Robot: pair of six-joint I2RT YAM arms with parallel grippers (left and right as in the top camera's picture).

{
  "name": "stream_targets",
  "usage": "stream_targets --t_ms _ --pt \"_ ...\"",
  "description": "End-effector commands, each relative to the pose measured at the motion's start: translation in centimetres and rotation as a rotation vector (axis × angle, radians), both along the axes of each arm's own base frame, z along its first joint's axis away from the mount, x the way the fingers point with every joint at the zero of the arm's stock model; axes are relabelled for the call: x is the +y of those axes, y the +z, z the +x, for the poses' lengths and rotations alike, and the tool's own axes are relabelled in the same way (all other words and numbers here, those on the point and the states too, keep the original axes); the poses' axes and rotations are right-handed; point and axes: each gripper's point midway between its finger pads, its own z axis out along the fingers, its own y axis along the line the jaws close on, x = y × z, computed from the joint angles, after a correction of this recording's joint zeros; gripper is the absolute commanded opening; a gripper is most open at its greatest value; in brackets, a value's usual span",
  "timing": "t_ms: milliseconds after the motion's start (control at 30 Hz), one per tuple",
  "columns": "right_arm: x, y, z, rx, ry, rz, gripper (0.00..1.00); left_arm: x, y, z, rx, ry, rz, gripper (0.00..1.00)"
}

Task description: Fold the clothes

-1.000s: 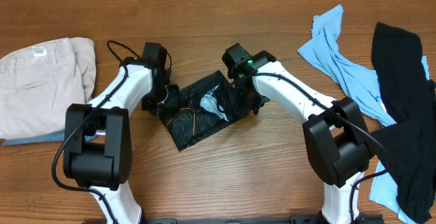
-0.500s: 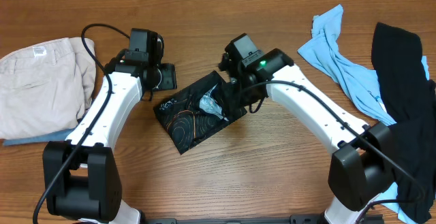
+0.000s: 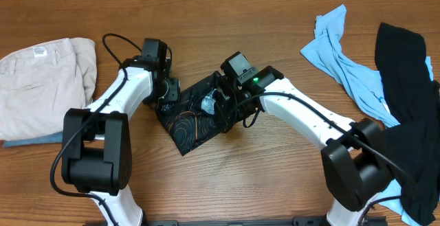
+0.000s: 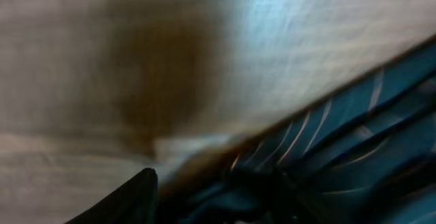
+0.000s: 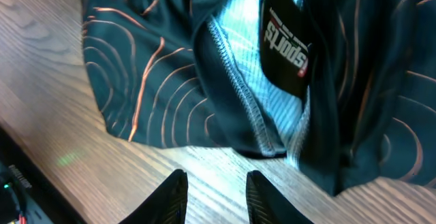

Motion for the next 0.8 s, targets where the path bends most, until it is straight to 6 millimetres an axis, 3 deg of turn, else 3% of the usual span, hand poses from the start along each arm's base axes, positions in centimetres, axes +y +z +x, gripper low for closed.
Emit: stream_targets --t_ms 0,167,267,467,600,767 --pt "-0.5 -2.8 0.1 0.056 -0.016 -0.022 0.33 0.4 -0.7 -1.6 0.077 -0.016 0.006 0.56" --pt "-2.1 -5.9 0.7 0.151 -0.113 -0.071 0.33 1.1 -1.5 -3.9 0.17 0.007 0.043 0.5" --pt "-3.7 -5.9 1.9 0.167 -0.189 -0.074 0.33 1.3 -2.0 -5.8 0.236 0.049 0.047 0.48" --pt "-6.8 -6.2 3.9 0.132 -0.231 -0.109 0.33 1.1 -2.2 -9.7 0.387 0.133 0.029 0.32" --pt "-7.8 -6.4 4.4 0.107 -0.232 -0.135 0.33 0.7 -1.5 -9.9 0.387 0.144 0.008 0.32" --pt "-7.8 -6.4 4.3 0.112 -0.233 -0.138 0.34 0.8 1.1 -7.8 0.272 0.152 -0.012 0.35"
